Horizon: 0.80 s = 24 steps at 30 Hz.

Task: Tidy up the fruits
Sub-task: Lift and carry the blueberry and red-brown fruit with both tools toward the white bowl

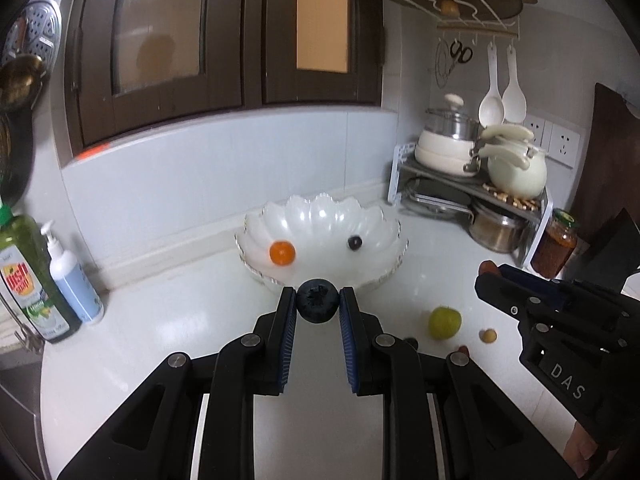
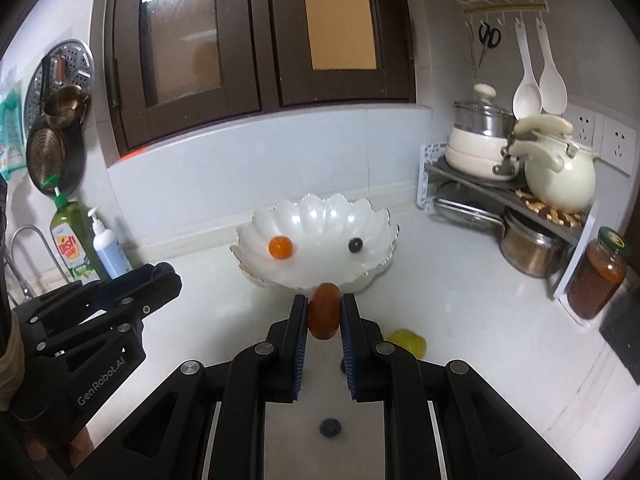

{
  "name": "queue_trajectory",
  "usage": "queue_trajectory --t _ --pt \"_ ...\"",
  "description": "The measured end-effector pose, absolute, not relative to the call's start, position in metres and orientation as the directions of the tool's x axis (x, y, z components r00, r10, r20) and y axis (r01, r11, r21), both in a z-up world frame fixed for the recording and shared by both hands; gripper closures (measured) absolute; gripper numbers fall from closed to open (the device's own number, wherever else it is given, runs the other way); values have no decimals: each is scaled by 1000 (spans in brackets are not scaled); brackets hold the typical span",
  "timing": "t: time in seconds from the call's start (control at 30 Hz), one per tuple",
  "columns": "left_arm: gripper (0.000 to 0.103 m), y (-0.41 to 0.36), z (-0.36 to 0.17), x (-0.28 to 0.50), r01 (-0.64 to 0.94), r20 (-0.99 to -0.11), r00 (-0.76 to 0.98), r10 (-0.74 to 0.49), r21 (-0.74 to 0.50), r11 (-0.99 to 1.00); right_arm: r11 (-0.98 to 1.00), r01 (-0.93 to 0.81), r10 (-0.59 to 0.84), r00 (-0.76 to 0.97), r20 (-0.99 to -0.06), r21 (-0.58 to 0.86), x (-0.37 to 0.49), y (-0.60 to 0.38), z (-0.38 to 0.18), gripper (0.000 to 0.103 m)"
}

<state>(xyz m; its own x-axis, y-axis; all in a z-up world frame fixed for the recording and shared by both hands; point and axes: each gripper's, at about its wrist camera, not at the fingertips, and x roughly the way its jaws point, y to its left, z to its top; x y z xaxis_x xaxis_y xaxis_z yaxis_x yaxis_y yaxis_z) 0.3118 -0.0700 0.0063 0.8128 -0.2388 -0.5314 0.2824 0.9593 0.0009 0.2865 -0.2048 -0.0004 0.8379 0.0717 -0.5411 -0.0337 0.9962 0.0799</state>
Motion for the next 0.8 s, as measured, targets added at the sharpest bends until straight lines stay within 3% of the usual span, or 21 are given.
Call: queue_trajectory --t 0.8 --pt "80 -76 49 338 253 -404 887 -222 25 967 996 -58 83 893 -441 70 319 -207 41 85"
